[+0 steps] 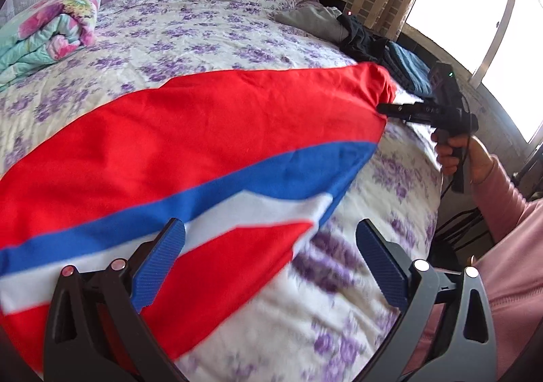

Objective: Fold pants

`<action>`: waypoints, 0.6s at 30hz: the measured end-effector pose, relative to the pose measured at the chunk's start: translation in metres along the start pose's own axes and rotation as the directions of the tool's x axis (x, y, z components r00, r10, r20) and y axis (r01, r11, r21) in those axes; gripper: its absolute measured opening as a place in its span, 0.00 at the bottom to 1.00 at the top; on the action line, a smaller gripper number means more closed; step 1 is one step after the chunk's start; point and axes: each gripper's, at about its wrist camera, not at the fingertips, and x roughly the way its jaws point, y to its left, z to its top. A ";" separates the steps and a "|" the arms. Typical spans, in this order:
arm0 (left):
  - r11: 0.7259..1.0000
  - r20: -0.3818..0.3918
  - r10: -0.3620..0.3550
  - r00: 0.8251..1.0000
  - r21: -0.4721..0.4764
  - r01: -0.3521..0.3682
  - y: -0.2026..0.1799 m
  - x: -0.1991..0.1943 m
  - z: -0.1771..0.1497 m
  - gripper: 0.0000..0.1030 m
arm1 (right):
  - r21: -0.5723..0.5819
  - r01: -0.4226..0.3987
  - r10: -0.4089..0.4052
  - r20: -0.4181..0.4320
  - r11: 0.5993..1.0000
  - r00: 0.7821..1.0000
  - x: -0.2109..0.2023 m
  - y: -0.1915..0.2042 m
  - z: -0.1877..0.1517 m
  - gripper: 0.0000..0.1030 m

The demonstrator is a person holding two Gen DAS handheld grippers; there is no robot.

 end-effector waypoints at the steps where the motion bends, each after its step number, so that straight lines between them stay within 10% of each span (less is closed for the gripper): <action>1: 0.999 -0.010 0.026 1.000 0.022 -0.026 -0.002 -0.007 -0.005 0.95 | -0.032 0.029 -0.030 -0.032 0.999 0.999 -0.005 0.005 0.003 0.45; 5: 0.996 0.010 0.072 0.997 0.043 -0.072 -0.001 -0.042 0.005 0.95 | -0.145 0.065 -0.071 -0.035 0.987 0.997 -0.020 0.048 0.029 0.48; 9: 1.000 0.128 -0.025 0.991 -0.011 0.027 0.016 -0.053 0.039 0.95 | -0.292 -0.149 0.141 -0.049 0.945 0.989 -0.002 0.117 0.055 0.52; 13: 0.990 0.025 -0.094 0.995 -0.100 0.096 0.040 -0.009 0.035 0.95 | -0.357 -0.343 0.291 -0.193 0.869 0.937 0.062 0.183 0.083 0.52; 18: 0.994 0.021 -0.086 0.996 -0.065 0.087 0.041 0.000 0.018 0.95 | -0.467 -0.364 0.229 -0.322 0.806 0.919 0.125 0.217 0.110 0.53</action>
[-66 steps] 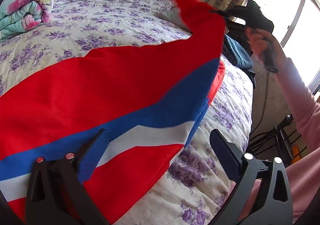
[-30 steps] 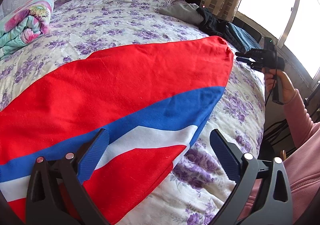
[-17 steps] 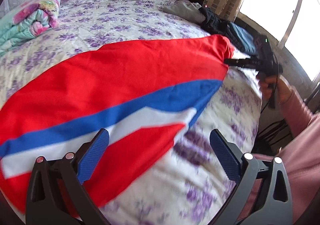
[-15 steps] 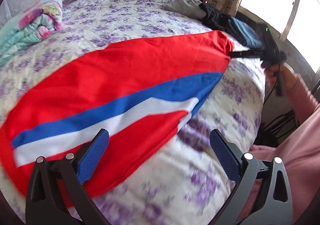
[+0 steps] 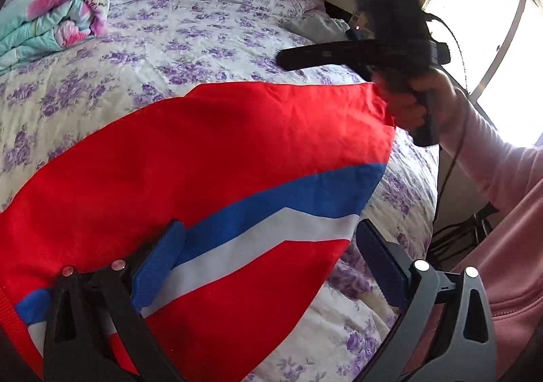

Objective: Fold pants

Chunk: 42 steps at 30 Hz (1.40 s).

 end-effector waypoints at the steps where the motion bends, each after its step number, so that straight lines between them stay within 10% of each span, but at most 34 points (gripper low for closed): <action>1: 1.000 -0.003 0.008 1.000 0.008 -0.008 0.000 0.002 -0.001 0.95 | -0.007 -0.004 0.004 -0.034 1.000 0.999 0.010 -0.007 0.007 0.53; 6: 0.999 -0.003 0.024 1.000 0.029 -0.024 -0.002 0.006 0.000 0.95 | -0.019 -0.093 0.087 -0.211 0.995 0.974 0.055 -0.022 0.024 0.53; 12: 1.000 0.000 -0.004 1.000 0.012 0.004 0.002 0.002 -0.001 0.95 | -0.091 -0.351 0.299 -0.357 0.932 0.885 0.047 0.011 0.023 0.54; 18: 1.000 0.001 -0.005 1.000 0.017 0.004 0.001 0.002 -0.001 0.95 | -0.112 -0.259 0.195 -0.396 0.959 0.897 0.060 0.002 0.024 0.54; 24: 1.000 0.002 -0.004 1.000 0.017 0.004 0.001 0.003 -0.001 0.95 | -0.087 -0.312 0.233 -0.486 0.946 0.842 0.081 -0.007 0.023 0.55; 27: 1.000 0.003 -0.002 1.000 0.019 0.002 0.000 0.003 -0.002 0.95 | -0.167 -0.263 0.154 -0.482 0.950 0.862 0.082 -0.003 0.029 0.55; 36: 1.000 0.003 -0.002 1.000 0.019 0.002 0.000 0.003 -0.002 0.95 | -0.179 -0.446 0.310 -0.497 0.877 0.811 0.065 0.005 0.026 0.61; 39: 1.000 0.003 0.000 1.000 0.022 0.000 0.000 0.003 -0.002 0.95 | -0.161 -0.387 0.249 -0.535 0.908 0.807 0.080 -0.006 0.021 0.63; 42: 1.000 0.002 0.002 1.000 0.025 -0.002 -0.001 0.004 -0.002 0.95 | -0.094 -0.481 0.358 -0.550 0.872 0.755 0.091 -0.012 0.020 0.64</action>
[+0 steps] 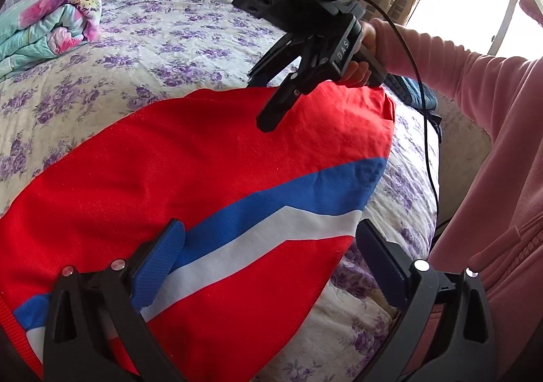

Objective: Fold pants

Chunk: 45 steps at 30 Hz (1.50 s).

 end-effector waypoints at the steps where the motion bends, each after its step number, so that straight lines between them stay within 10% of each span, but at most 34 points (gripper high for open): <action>1: 1.000 0.000 0.000 1.000 0.000 0.000 0.000 0.000 0.000 0.95 | -0.020 -0.075 0.075 0.015 0.997 0.997 0.002 0.001 0.004 0.64; 6: 1.000 0.000 0.002 1.000 0.004 -0.002 0.000 0.001 0.000 0.95 | -0.099 -0.158 0.168 0.108 0.983 0.980 0.014 0.002 0.023 0.64; 13: 1.000 -0.003 0.009 1.000 0.016 -0.009 0.002 0.003 0.000 0.95 | 0.098 -0.182 0.150 0.272 0.978 0.950 -0.008 -0.065 0.012 0.18; 15: 1.000 -0.005 0.014 1.000 0.020 -0.014 0.001 0.003 0.001 0.95 | 0.149 -0.147 0.090 0.331 0.978 0.939 -0.019 -0.069 0.003 0.35; 18: 0.999 -0.005 0.022 1.000 0.025 -0.022 0.001 0.003 0.001 0.95 | 0.260 0.034 -0.151 0.447 0.965 0.882 -0.052 -0.059 -0.018 0.42; 23: 1.000 0.042 0.010 0.999 0.000 -0.010 0.004 -0.010 0.001 0.95 | 0.234 0.103 -0.228 0.607 0.967 0.761 -0.054 0.021 -0.039 0.42; 28: 0.998 0.284 0.044 0.958 -0.049 -0.032 0.013 -0.052 0.005 0.95 | 0.220 0.158 -0.256 0.550 0.963 0.795 0.009 0.062 -0.027 0.39; 34: 0.981 0.029 0.151 0.988 -0.130 -0.146 0.035 -0.001 0.007 0.95 | 0.263 0.213 -0.320 0.480 0.941 0.817 0.036 0.063 -0.030 0.25; 39: 0.975 0.005 0.208 0.978 -0.078 -0.207 0.030 0.008 0.006 0.95 | 0.438 0.357 -0.541 0.429 0.825 0.723 -0.029 0.022 -0.126 0.11; 45: 0.967 -0.015 0.250 0.968 -0.056 -0.250 0.028 0.010 0.007 0.95 | 0.764 0.309 -0.773 0.361 0.566 0.522 -0.122 -0.007 -0.305 0.00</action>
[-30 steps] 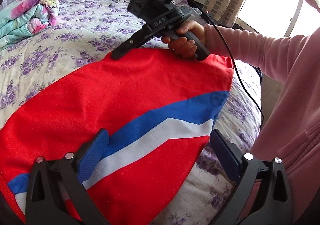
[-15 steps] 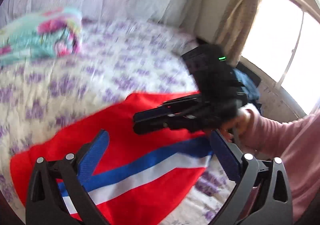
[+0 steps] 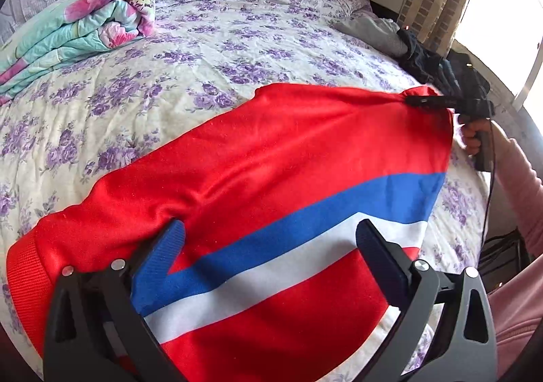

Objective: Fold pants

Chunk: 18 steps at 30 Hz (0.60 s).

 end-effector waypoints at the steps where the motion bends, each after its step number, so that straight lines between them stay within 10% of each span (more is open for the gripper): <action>1: 1.000 -0.006 0.017 1.000 0.009 -0.017 -0.003 -0.002 -0.003 0.95 | 0.025 0.066 -0.066 0.015 0.998 0.998 -0.010 -0.013 -0.006 0.00; 5: 0.998 -0.032 0.066 0.997 -0.017 -0.066 -0.019 -0.016 0.006 0.95 | 0.061 0.164 -0.168 0.073 0.985 0.983 -0.045 0.000 -0.024 0.16; 9: 0.997 0.053 -0.032 0.998 -0.061 0.036 -0.047 -0.027 0.029 0.95 | -0.157 0.059 -0.031 0.171 0.986 0.985 -0.048 0.090 -0.033 0.25; 13: 0.994 -0.089 0.105 0.991 -0.030 -0.108 -0.064 0.016 0.015 0.95 | -0.363 0.043 -0.010 0.092 0.931 0.996 -0.010 0.164 -0.059 0.26; 18: 0.973 -0.013 0.217 0.976 0.089 -0.215 -0.083 -0.016 -0.042 0.95 | -0.446 0.118 -0.085 0.093 0.888 0.992 -0.020 0.161 -0.111 0.39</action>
